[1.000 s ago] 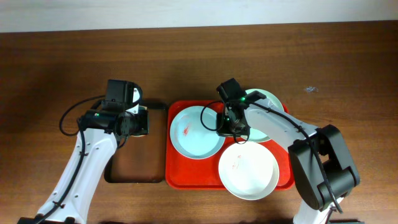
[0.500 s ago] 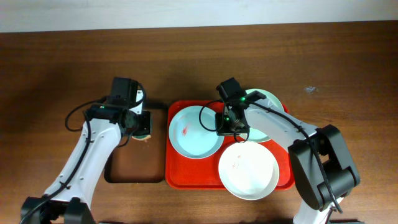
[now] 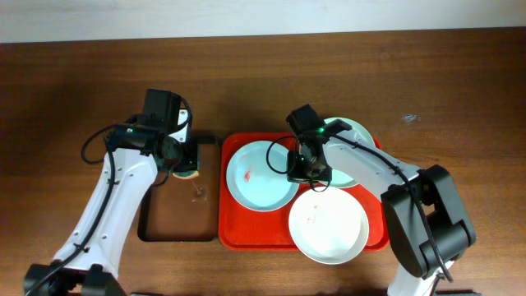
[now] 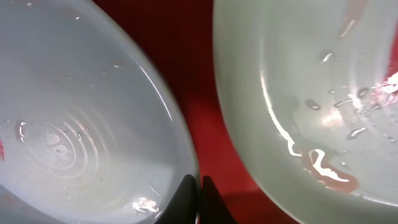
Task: Clean dirty plates on tray and stack at the side
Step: 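Carry the sponge with the left gripper over the left blue plate, then scrub the left blue plate with the sponge in the left gripper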
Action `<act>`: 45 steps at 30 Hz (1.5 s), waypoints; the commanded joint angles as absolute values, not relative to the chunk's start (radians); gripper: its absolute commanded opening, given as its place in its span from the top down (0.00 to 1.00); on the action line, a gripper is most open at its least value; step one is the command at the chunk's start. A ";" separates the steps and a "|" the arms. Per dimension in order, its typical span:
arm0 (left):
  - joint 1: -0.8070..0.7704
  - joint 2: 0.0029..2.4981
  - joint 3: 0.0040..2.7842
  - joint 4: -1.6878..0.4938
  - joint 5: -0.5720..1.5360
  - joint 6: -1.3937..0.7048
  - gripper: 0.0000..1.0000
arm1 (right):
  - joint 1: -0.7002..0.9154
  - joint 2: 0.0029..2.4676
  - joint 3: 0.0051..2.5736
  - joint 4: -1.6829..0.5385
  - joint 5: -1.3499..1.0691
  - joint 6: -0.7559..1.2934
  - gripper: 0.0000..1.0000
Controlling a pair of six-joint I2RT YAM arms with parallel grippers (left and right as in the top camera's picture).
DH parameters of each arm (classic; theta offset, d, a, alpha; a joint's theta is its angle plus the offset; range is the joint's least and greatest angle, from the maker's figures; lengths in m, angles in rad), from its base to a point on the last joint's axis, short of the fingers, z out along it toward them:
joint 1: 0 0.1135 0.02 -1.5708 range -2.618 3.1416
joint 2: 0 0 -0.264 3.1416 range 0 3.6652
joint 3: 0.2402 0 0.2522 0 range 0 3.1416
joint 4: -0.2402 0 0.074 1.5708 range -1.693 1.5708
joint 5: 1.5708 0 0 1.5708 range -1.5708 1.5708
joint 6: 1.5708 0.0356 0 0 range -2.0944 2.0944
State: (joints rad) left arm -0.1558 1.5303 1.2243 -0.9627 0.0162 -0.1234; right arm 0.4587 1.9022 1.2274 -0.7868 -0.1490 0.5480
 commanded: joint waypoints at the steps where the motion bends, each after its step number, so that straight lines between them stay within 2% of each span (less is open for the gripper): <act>1: -0.159 1.585 1.254 -0.968 0.037 -0.108 1.00 | 0.441 1.918 1.247 -0.799 -0.150 0.516 0.95; 3: -0.159 1.619 1.291 -0.983 0.038 -0.108 1.00 | 0.440 1.918 1.247 -0.800 -0.162 0.513 0.89; 6: -0.159 1.636 1.357 -1.026 0.048 -0.108 1.00 | 0.440 1.918 1.246 -0.801 -0.183 0.513 0.88; 7: -0.159 1.636 1.362 -1.015 0.089 -0.108 1.00 | 0.440 1.918 1.246 -0.800 -0.196 0.513 0.89; 9: -0.162 1.642 1.362 -0.992 0.173 -0.108 1.00 | 0.440 1.918 1.246 -0.800 -0.199 0.513 0.96; 19: -0.384 1.823 1.362 -0.850 0.221 -0.116 1.00 | 0.440 1.918 1.246 -0.796 -0.228 0.513 0.96; 32: -0.397 2.066 1.362 -0.779 0.224 -0.119 1.00 | 0.440 1.918 1.246 -0.792 -0.225 0.513 0.96; 39: -0.347 2.015 1.394 -0.805 0.607 -0.118 1.00 | 0.440 1.918 1.246 -0.785 -0.225 0.513 0.96; 41: -0.316 1.934 1.399 -0.801 0.574 -0.118 1.00 | 0.440 1.918 1.246 -0.785 -0.225 0.513 0.96; 43: -0.324 1.901 1.399 -0.820 0.382 -0.119 1.00 | 0.440 1.918 1.246 -0.785 -0.225 0.513 0.96; 45: -0.348 1.903 1.386 -0.826 0.277 -0.119 1.00 | 0.440 1.918 1.246 -0.785 -0.225 0.513 0.96</act>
State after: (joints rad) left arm -0.3237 1.9240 1.3804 -0.8188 0.4202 -0.1238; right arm 0.4446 1.9022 1.2285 -0.7849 -0.2192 0.5159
